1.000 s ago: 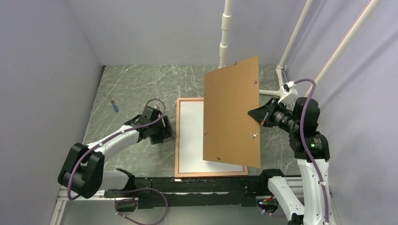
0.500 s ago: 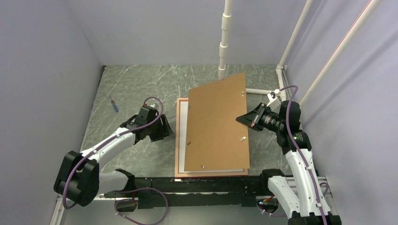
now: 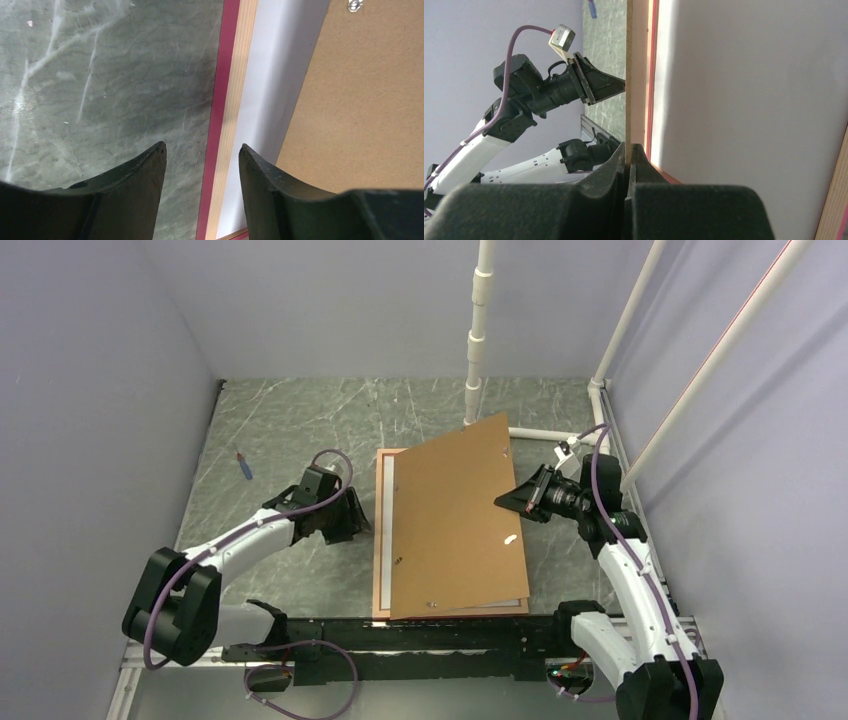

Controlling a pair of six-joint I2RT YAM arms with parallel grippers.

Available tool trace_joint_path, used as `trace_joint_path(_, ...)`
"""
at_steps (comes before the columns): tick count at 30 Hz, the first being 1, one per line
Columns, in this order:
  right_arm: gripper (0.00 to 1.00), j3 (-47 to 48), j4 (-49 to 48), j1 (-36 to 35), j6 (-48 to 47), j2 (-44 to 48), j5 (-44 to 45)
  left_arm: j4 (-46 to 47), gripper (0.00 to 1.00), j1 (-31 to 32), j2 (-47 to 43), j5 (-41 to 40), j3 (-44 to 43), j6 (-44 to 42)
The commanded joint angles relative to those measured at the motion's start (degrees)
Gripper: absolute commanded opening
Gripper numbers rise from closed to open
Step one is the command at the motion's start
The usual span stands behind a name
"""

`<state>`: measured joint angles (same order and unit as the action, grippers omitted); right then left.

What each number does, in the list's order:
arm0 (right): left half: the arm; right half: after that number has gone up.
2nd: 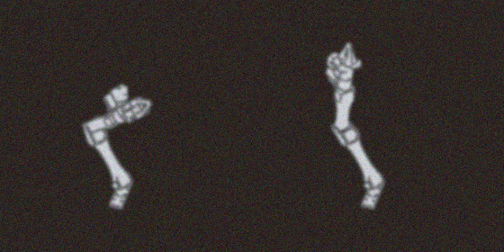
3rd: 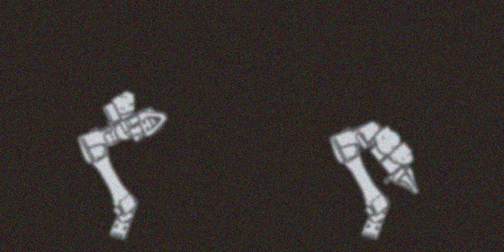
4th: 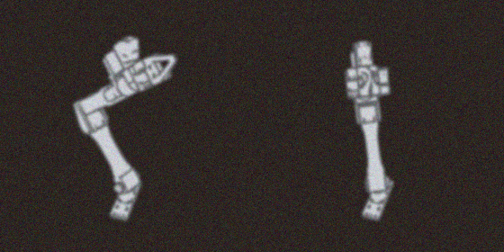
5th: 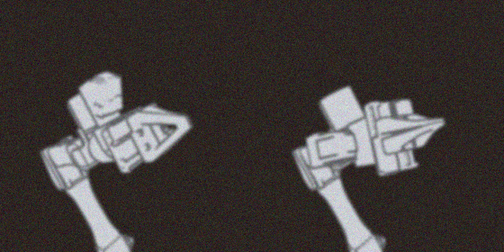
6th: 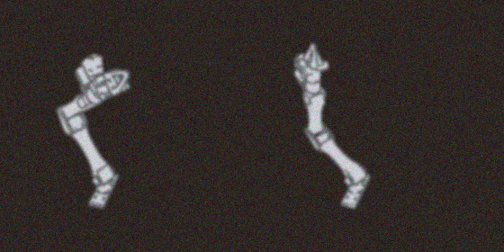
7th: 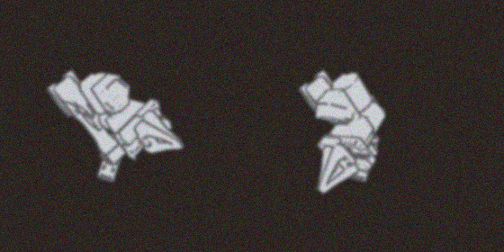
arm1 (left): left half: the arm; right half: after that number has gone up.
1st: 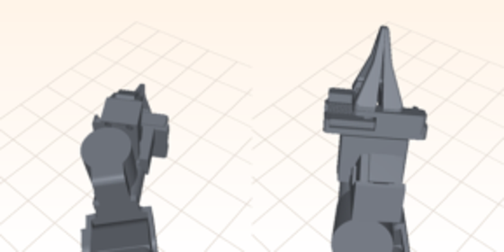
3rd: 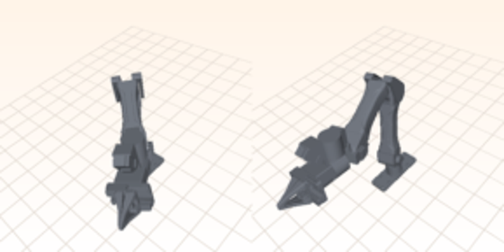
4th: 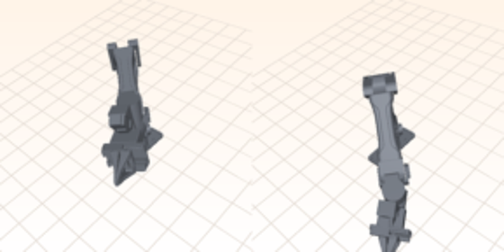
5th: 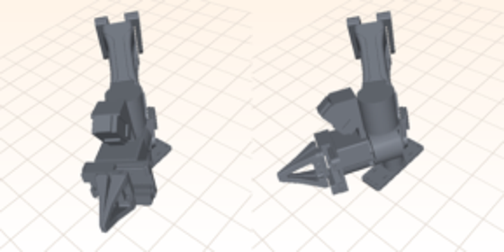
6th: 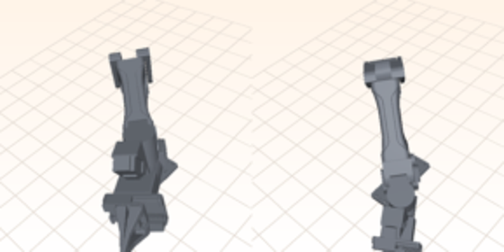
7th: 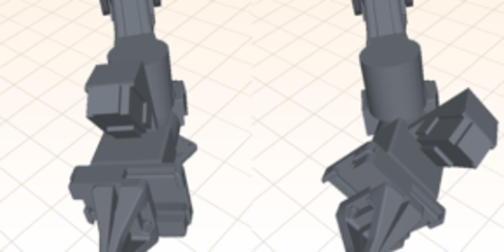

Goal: Put the photo into the frame
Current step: Place the photo frame item in the photo frame.

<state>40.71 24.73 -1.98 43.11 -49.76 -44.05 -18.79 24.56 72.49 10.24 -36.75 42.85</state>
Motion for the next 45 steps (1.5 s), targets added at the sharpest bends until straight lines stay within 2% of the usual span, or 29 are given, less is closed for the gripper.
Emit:
trace_joint_path(1,0.00,-0.60,-7.72,-0.48,1.97,-0.34,-4.32,3.32,0.58,-0.04,1.36,1.96,0.49,-0.49)
trace_joint_path(22,0.00,-6.17,-15.26,-0.97,2.33,-3.80,-3.06,5.38,0.52,0.97,6.40,2.61,-0.20,-0.62)
trace_joint_path(30,0.00,-7.43,-18.20,-1.04,3.25,-4.82,-2.18,5.60,0.47,1.63,8.03,2.34,-0.90,-1.12)
trace_joint_path(45,0.00,-3.74,-18.34,-1.05,0.93,-9.17,-1.59,3.84,0.44,2.73,9.77,0.85,-2.71,-2.07)
